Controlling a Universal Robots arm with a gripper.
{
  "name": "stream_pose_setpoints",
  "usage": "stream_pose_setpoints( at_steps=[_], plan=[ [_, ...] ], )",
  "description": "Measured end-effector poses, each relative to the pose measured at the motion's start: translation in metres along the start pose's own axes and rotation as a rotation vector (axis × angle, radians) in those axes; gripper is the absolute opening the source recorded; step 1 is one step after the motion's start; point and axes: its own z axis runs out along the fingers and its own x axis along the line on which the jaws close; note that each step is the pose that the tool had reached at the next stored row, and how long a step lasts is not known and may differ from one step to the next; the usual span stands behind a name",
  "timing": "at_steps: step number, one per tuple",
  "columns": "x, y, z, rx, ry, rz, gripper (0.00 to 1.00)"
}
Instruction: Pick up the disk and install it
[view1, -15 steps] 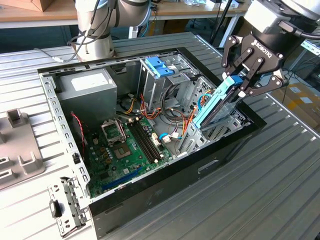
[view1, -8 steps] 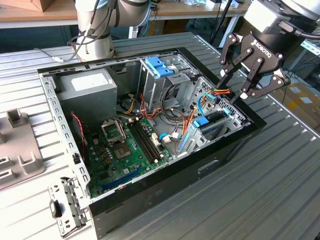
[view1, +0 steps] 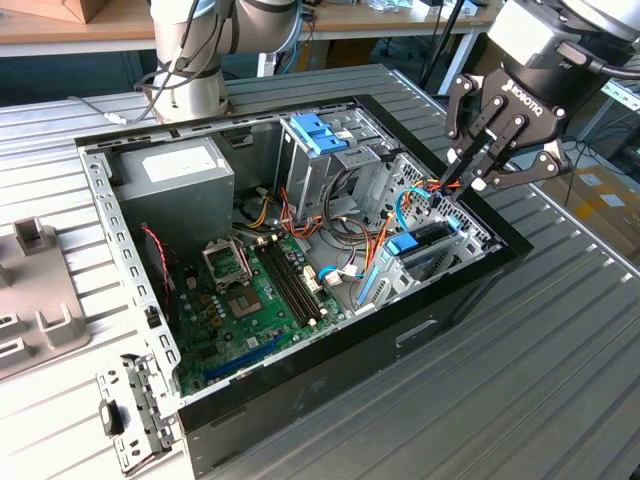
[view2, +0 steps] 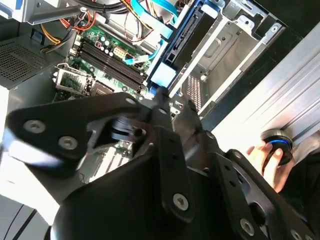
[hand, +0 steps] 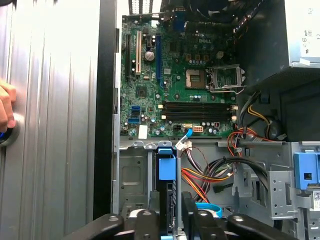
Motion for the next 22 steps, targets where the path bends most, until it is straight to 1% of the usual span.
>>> stream_pose_setpoints(
  at_steps=[1,2,3,4,5,13,22],
  plan=[
    [0.0,0.0,0.0001,0.0,0.0,0.0,0.24],
    [0.0,0.0,0.0001,0.0,0.0,0.0,0.18],
    [0.0,0.0,0.0001,0.0001,0.0,0.0,0.18],
    [0.0,0.0,0.0001,0.0,0.0,0.0,0.12],
    [0.0,0.0,0.0002,0.0,0.0,0.0,0.11],
    [0.0002,-0.0002,0.0007,0.0,-0.0002,0.0,0.11],
    [0.0011,-0.0035,0.0001,0.0,0.0,0.0,0.11]
  ],
)
